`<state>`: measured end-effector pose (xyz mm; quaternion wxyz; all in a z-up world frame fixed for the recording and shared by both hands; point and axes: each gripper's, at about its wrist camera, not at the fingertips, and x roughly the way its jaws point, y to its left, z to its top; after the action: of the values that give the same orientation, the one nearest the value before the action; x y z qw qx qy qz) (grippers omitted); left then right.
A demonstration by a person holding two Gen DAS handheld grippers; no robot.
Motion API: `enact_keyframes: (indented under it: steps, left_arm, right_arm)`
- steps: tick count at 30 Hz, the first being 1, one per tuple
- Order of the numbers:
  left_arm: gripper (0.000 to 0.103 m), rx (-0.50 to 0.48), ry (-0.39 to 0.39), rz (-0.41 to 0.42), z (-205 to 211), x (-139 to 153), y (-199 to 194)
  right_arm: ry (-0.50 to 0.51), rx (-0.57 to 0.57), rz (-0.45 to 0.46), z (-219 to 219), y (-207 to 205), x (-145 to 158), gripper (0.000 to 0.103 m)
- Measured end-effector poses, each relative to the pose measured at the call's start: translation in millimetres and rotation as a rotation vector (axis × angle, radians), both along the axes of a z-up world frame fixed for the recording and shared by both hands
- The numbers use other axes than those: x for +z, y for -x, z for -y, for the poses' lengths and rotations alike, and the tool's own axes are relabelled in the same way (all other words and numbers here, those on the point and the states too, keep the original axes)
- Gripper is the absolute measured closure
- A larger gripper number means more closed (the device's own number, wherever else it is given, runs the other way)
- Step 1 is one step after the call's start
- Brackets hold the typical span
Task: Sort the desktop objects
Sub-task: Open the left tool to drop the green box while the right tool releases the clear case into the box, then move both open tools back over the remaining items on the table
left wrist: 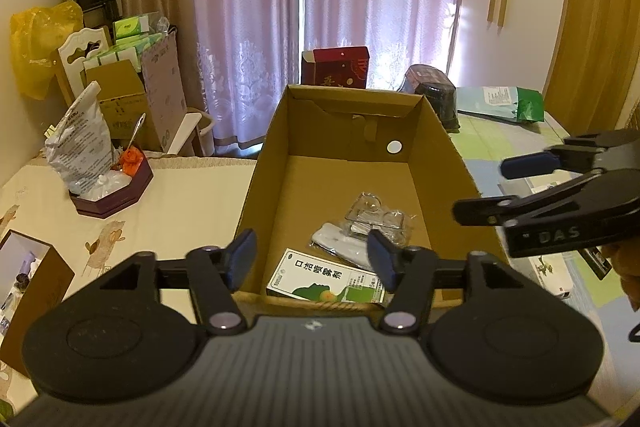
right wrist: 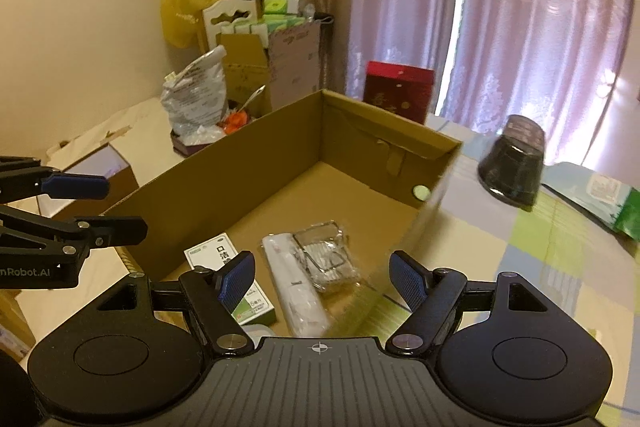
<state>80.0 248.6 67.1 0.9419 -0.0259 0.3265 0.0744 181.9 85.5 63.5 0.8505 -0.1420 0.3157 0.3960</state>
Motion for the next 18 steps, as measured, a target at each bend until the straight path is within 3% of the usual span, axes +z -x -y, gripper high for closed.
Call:
enact_keyframes:
  steps: [2,4,15,16,18]
  left_arm:
    - [0.038,0.0,-0.004,-0.004,4,2,2]
    - [0.033,-0.002,-0.007,-0.006,8,4,3]
    - [0.003,-0.02,-0.019,0.02,34,19,17]
    - [0.001,-0.023,-0.018,0.025,37,21,19]
    - [0.001,-0.032,-0.014,0.032,45,24,23]
  right_arm:
    - [-0.014,-0.021,-0.003,10,2,4,0.025]
    - [-0.029,-0.041,-0.001,21,6,7,0.008]
    - [-0.068,-0.123,0.006,79,30,23,0.005]
    - [-0.071,-0.133,0.008,86,33,23,0.0]
    - [-0.073,-0.153,0.024,103,41,22,0.0]
